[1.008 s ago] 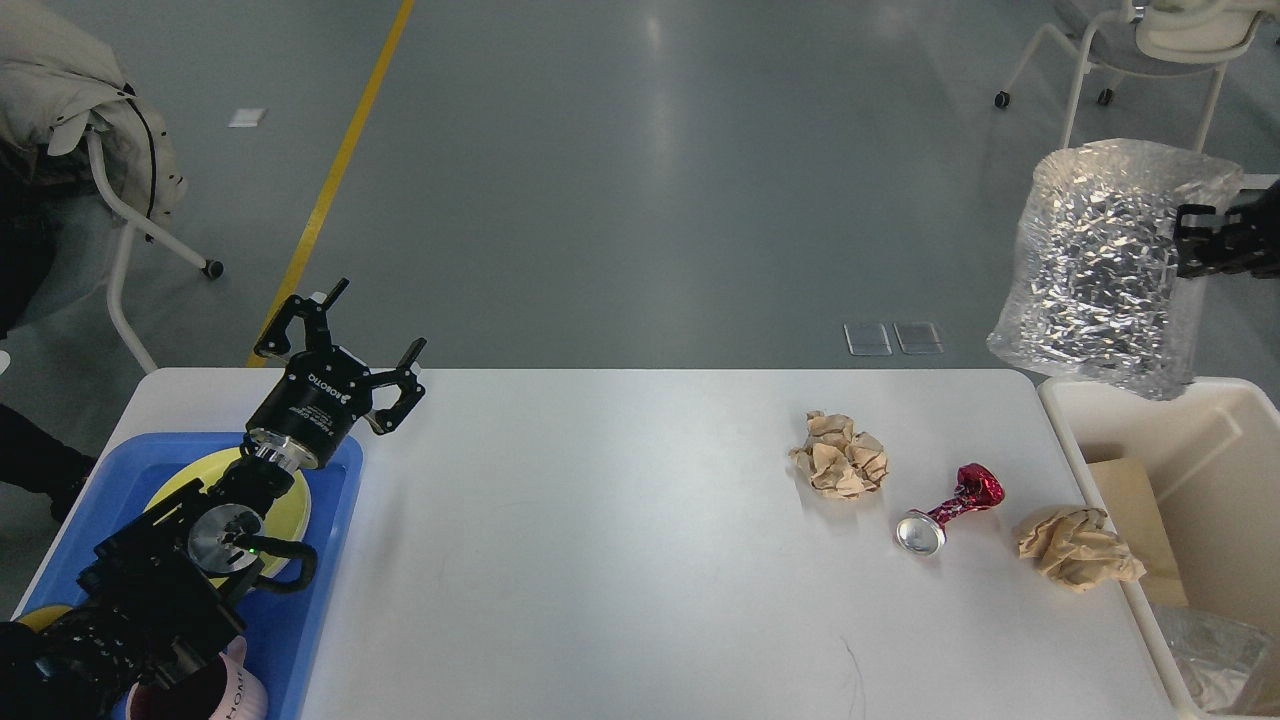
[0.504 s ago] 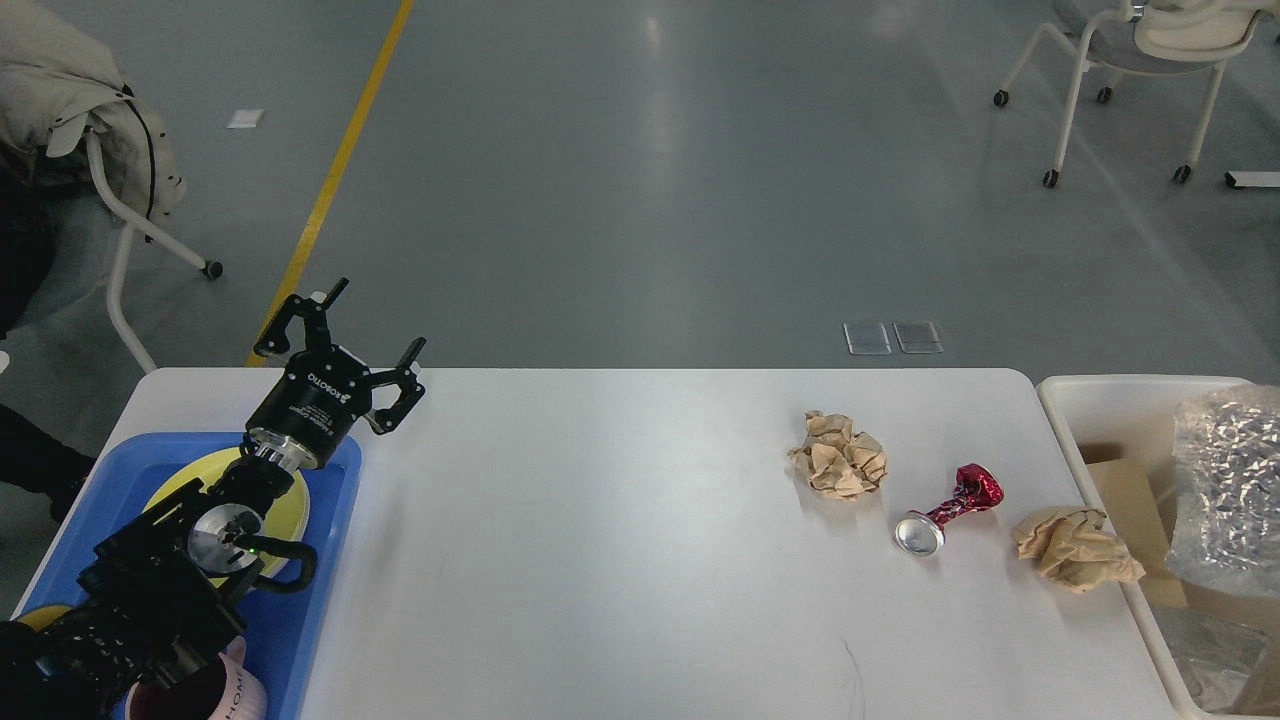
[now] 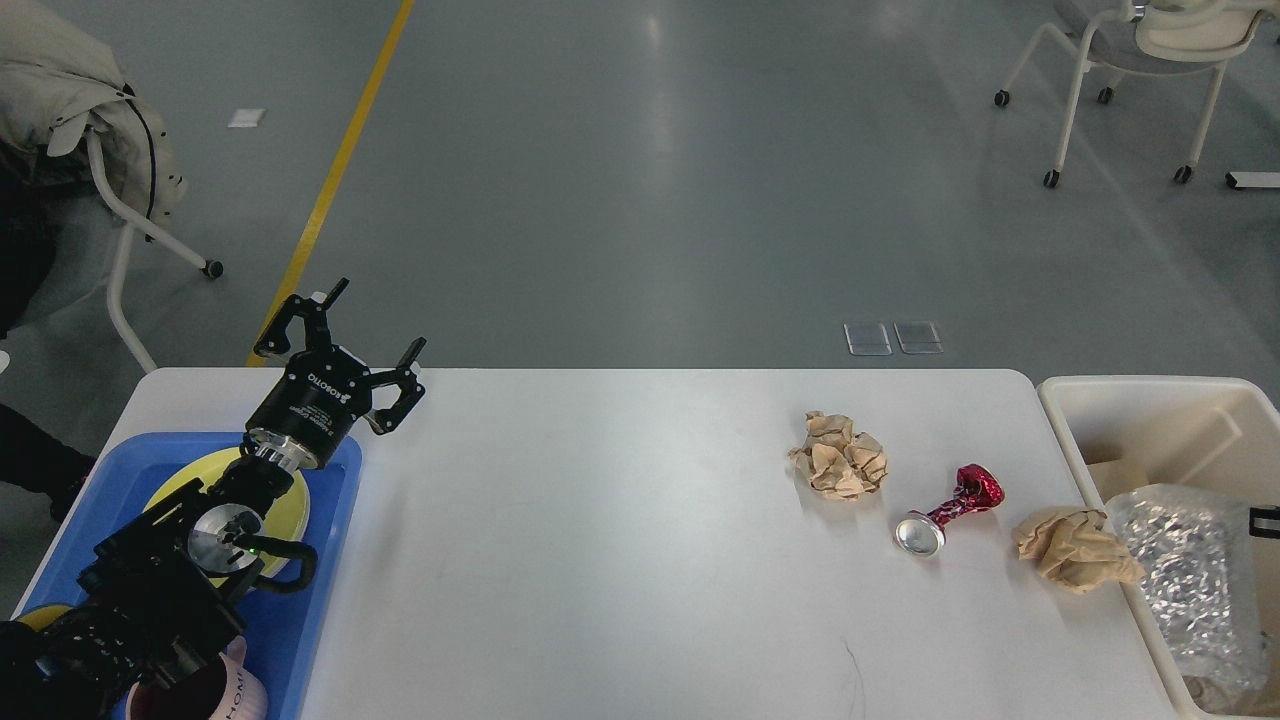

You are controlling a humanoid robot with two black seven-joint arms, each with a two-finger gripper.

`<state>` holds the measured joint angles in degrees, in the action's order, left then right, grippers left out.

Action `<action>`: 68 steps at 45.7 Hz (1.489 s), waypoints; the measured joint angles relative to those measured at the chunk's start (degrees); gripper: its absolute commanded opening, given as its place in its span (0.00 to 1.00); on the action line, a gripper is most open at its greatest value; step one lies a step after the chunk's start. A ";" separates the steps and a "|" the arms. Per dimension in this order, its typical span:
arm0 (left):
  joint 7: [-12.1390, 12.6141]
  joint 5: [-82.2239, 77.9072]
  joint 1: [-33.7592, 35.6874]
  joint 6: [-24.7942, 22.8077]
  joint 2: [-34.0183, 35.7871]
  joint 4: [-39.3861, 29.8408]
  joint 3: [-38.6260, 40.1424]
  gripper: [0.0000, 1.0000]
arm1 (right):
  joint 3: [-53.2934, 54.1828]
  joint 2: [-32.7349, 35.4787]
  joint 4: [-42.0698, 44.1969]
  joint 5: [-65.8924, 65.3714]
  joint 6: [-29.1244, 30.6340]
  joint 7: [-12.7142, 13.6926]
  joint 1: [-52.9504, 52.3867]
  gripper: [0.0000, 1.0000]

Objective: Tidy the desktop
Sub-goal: 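Lift the foil bag and drop it into the white bin, then move the right gripper down to the crumpled brown paper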

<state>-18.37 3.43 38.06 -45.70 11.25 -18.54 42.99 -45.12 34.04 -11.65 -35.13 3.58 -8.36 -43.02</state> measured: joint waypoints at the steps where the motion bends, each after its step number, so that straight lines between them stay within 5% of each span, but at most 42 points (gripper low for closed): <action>1: 0.00 0.00 0.00 0.00 0.00 0.00 0.00 1.00 | 0.11 0.03 -0.55 0.16 0.08 -0.17 -0.51 1.00; 6: 0.00 0.00 0.00 0.00 0.01 0.00 0.00 1.00 | 1.40 0.99 -8.84 1.69 1.44 -1.22 -6.92 1.00; 11: 0.00 0.00 0.00 0.00 0.01 0.00 0.00 1.00 | 1.03 8.11 -27.46 2.58 6.07 -1.17 -21.57 1.00; 22: 0.00 0.00 0.00 0.00 0.01 0.00 0.05 1.00 | -11.81 13.57 -61.89 2.20 29.03 -0.52 -64.19 1.00; 28: 0.00 0.00 0.00 0.00 0.01 0.00 0.08 1.00 | -12.90 12.88 -70.38 2.20 47.83 -0.99 -89.78 1.00; 35: 0.00 0.00 0.00 0.00 0.00 0.00 0.09 1.00 | -8.79 11.63 -71.37 2.27 51.23 -1.41 -99.70 1.00; 48: 0.00 0.00 0.00 0.00 0.00 0.00 0.09 1.00 | -7.17 8.56 -69.49 1.89 50.77 -0.74 -90.84 1.00; 53: 0.00 0.00 0.00 0.00 0.00 0.00 0.09 1.00 | -7.36 2.99 -61.85 1.56 39.82 -0.21 -76.47 1.00; 58: 0.00 0.00 0.00 0.00 0.00 -0.01 0.09 1.00 | -6.36 -7.16 -45.02 3.33 26.48 2.13 -56.56 1.00; 63: 0.00 0.00 0.00 0.00 -0.02 0.01 0.08 1.00 | -3.51 -13.69 -30.42 7.79 19.15 3.26 -41.18 1.00; 68: 0.00 0.00 0.00 0.00 -0.05 0.00 0.08 1.00 | -1.46 -18.48 -24.44 9.98 14.71 3.63 -32.66 1.00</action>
<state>-18.37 3.43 38.06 -45.70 11.20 -18.54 43.07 -46.58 15.56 -36.09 -25.15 18.29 -4.73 -75.68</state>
